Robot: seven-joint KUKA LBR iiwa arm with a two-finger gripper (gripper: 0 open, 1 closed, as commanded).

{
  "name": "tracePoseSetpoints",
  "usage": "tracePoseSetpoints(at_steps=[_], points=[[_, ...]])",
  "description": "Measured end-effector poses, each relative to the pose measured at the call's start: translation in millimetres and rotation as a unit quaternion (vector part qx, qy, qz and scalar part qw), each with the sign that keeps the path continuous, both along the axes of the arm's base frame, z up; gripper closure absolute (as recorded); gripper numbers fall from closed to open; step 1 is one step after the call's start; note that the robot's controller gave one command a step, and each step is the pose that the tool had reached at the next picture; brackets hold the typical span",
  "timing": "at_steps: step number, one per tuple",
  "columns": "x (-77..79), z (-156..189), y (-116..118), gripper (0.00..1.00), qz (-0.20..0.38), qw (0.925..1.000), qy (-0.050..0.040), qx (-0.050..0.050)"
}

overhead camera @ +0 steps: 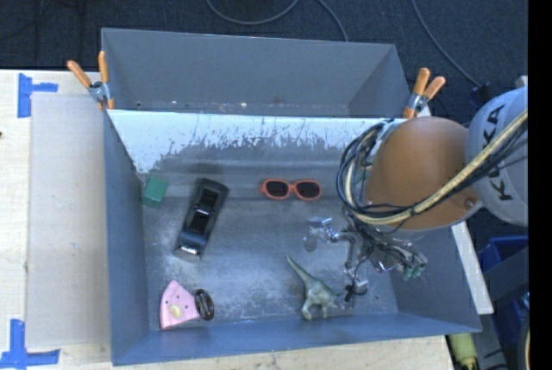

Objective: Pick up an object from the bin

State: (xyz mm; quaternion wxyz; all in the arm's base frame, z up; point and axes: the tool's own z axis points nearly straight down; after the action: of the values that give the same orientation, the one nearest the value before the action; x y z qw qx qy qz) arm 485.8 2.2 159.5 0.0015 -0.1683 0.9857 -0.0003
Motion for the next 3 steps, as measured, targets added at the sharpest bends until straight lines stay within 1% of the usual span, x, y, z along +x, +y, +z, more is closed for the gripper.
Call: tracePoseSetpoints(at_steps=[1,2,3], points=[[-9.5,-63.0,-13.6,0.0,0.128,0.9918,0.0043,0.0],[-12.8,-89.3,-2.5,1.0,0.211,0.9776,-0.002,0.0],[-12.8,-89.3,-2.6,1.0,0.21,0.9777,-0.002,0.0]])
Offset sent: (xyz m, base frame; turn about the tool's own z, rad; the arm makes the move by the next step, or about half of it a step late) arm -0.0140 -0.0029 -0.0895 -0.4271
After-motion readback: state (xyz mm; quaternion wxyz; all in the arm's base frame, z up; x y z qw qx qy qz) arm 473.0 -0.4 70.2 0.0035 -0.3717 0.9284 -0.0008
